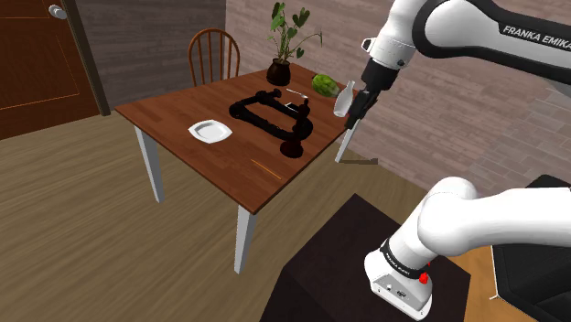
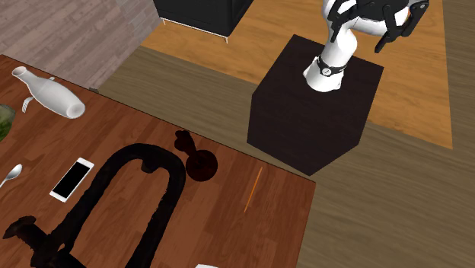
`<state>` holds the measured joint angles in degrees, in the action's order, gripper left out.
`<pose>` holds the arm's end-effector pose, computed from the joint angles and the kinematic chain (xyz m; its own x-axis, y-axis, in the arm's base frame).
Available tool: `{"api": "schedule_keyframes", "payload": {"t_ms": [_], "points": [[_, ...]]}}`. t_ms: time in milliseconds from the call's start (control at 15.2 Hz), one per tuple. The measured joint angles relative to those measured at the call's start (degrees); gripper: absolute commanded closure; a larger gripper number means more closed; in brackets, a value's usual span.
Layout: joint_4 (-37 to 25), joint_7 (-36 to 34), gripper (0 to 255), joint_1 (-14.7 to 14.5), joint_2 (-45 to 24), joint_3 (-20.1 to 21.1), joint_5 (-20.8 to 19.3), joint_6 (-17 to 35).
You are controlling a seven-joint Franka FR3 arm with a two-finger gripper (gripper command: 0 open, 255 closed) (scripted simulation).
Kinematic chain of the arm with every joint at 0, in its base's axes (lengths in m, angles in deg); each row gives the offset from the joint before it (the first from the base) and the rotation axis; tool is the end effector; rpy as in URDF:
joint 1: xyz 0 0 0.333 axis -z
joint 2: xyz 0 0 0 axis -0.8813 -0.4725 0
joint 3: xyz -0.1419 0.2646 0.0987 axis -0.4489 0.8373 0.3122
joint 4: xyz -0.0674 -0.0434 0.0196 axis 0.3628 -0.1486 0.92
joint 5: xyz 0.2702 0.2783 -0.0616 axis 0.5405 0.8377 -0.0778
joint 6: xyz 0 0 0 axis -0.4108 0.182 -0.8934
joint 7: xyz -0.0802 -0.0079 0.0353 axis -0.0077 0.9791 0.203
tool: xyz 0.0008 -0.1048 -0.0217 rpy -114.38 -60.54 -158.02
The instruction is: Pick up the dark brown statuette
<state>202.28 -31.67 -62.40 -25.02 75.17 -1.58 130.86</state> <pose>0.3049 0.0043 0.5813 0.9909 0.1237 0.0530 0.1256 -0.9915 -0.0352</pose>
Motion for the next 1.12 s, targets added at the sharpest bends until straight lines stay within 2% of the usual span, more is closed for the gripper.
{"api": "schedule_keyframes", "payload": {"t_ms": [132,396,1122], "points": [[-0.56,0.45,0,0.17,-1.00,-0.46,-0.24,0.31],[-3.47,3.36,0,1.13,-8.14,-3.42,-1.45,3.40],[-18.97,12.21,0,2.89,-32.42,-11.33,-1.05,8.59]]}}
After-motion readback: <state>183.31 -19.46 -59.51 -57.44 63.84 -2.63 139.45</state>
